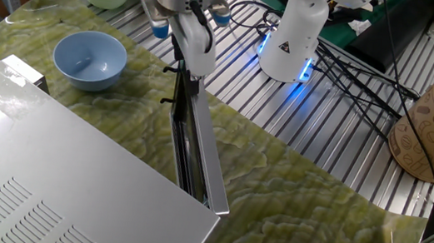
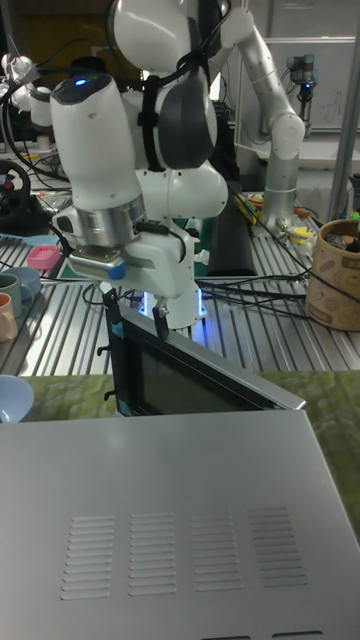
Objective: Put the bowl into the microwave
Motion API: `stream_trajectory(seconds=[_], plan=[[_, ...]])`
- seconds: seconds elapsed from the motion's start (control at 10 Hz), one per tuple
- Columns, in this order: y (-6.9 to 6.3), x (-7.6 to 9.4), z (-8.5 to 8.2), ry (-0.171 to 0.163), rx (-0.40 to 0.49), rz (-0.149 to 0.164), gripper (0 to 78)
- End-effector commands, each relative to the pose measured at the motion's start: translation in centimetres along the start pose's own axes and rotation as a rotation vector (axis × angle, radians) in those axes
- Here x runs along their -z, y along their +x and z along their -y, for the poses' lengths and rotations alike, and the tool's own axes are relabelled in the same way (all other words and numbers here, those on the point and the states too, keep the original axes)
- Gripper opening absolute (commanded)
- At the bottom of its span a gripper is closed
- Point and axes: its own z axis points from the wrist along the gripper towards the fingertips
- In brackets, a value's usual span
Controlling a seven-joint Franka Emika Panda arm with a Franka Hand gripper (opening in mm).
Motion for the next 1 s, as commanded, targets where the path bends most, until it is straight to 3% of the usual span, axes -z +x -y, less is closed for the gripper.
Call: stream_trajectory(seconds=[0.1,0.5,0.6,1.0], plan=[[-0.05,0.12,-0.02,0.026,0.059,0.029,77.4],[-0.05,0.12,-0.02,0.046,0.139,0.068,77.4],[-0.05,0.12,-0.02,0.057,0.172,0.092,77.4],[-0.05,0.12,-0.02,0.076,0.23,0.109,77.4]])
